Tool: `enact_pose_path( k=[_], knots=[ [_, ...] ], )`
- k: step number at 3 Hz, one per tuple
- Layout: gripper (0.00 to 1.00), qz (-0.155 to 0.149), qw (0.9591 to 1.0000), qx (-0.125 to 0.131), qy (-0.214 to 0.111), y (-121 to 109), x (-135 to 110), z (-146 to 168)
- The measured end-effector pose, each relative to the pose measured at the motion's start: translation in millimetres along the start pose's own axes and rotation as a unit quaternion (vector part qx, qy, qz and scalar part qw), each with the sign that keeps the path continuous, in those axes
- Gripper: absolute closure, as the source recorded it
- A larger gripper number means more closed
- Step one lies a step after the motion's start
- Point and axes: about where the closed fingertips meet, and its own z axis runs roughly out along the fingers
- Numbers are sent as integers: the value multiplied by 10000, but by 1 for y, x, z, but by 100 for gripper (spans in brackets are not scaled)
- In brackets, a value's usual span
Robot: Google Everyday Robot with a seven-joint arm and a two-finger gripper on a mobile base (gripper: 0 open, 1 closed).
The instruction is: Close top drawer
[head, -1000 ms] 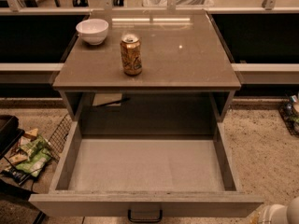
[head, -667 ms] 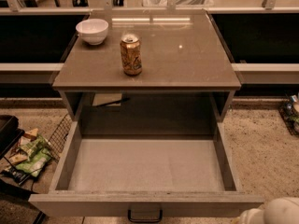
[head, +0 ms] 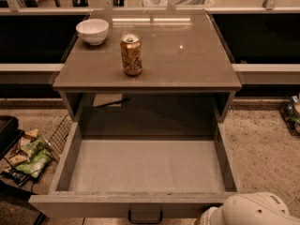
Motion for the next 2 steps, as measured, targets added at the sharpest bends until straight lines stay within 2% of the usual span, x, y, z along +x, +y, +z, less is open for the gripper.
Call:
enact_pose_path(
  k=[1, 2],
  knots=[
    [100, -166, 9998, -34, -108, -11, -15, 17],
    [100, -342, 9992, -7, -216, -36, -37, 31]
  ],
)
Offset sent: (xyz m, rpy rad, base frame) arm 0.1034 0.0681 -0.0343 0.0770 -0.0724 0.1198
